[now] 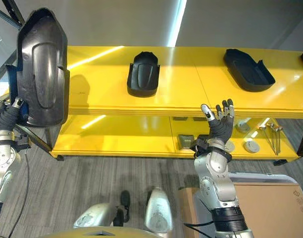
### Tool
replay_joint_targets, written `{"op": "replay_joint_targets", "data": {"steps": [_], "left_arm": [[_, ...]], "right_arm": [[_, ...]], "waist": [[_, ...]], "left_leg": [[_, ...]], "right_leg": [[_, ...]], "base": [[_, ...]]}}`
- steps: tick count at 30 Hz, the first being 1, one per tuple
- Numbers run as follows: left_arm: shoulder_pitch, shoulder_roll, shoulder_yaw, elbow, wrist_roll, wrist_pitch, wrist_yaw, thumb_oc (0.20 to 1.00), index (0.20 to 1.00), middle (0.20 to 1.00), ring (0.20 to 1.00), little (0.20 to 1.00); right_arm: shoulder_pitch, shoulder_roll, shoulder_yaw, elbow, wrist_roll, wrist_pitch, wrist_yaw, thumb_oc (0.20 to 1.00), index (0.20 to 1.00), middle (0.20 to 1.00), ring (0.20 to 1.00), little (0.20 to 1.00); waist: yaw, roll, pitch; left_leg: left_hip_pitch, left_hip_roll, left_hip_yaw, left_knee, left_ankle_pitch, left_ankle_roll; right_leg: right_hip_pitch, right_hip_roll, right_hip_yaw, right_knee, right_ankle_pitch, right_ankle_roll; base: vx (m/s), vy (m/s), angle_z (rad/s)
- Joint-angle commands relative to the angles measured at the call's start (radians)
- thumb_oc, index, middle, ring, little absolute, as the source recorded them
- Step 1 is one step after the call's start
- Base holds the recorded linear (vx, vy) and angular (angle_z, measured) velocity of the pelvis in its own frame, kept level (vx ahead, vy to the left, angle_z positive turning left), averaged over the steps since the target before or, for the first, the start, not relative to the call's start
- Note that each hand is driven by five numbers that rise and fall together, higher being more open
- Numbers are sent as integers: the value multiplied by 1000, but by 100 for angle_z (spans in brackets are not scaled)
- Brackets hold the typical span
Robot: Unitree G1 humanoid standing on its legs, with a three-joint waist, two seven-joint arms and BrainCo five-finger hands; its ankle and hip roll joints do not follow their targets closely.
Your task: Move parts from the plastic box to the shelf.
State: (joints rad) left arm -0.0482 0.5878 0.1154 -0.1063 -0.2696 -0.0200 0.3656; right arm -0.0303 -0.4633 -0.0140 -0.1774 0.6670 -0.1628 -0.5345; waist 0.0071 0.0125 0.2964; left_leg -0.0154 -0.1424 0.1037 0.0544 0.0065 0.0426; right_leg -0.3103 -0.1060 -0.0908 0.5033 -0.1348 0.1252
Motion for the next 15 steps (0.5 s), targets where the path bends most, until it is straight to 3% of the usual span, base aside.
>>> {"op": "replay_joint_targets", "data": {"steps": [1,10,15], "left_arm": [[-44,8,10,-70,33,-80,54,200,200,200,200,200],[-48,-33,-19,-86,34,-59,60,200,200,200,200,200],[-30,-50,-24,-96,33,-49,65,200,200,200,200,200]], "right_arm": [[-61,-21,-76,-28,26,-20,57,1000,1000,1000,1000,1000],[-79,-47,-84,-2,18,-3,45,1000,1000,1000,1000,1000],[-80,-62,-85,4,19,3,59,1000,1000,1000,1000,1000]], "waist": [[-46,-20,-24],[-46,-39,-98],[-43,-50,-116]], "left_leg": [[93,32,-92,83,-119,0],[122,102,-32,42,-108,-42],[89,142,1,119,-124,-68]], "right_leg": [[110,42,37,-357,292,61],[259,61,-20,-471,232,20],[312,66,-27,-507,198,-9]], "base": [[332,-145,61],[242,-125,17],[187,-136,5]]}}
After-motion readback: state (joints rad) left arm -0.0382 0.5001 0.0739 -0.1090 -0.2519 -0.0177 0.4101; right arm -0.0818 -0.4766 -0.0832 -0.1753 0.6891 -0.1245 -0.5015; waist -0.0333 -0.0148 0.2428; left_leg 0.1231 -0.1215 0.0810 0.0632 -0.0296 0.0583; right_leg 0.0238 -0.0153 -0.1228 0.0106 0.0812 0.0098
